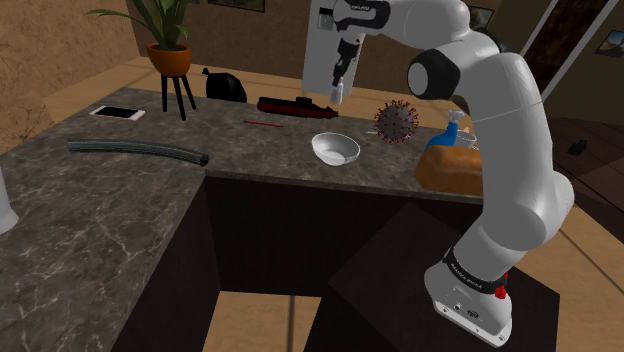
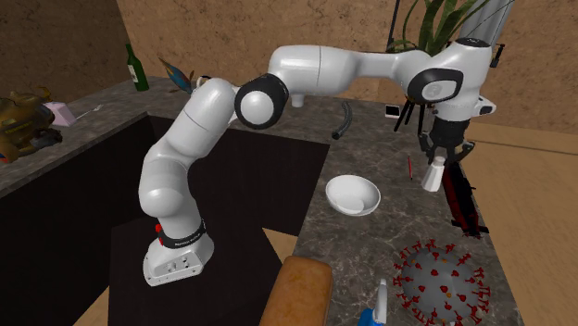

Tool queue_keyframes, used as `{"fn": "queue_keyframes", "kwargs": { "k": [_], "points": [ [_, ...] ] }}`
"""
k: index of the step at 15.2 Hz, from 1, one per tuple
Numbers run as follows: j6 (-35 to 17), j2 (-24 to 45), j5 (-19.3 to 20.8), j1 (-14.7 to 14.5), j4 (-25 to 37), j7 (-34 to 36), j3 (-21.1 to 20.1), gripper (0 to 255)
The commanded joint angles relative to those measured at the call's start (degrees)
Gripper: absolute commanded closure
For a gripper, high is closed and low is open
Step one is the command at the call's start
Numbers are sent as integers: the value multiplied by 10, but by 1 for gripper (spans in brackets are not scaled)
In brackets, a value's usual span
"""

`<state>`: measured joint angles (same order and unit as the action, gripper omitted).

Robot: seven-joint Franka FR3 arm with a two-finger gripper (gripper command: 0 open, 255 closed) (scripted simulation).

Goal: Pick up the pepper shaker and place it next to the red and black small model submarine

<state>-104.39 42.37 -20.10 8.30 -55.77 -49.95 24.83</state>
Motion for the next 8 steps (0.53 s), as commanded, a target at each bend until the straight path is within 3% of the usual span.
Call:
{"fn": "queue_keyframes", "kwargs": {
  "k": [1, 8],
  "points": [
    [-17, -2, 0, -4, -20, -3, 0, 255],
    [-71, -3, -4, -15, -78, -12, -1, 255]
  ]
}}
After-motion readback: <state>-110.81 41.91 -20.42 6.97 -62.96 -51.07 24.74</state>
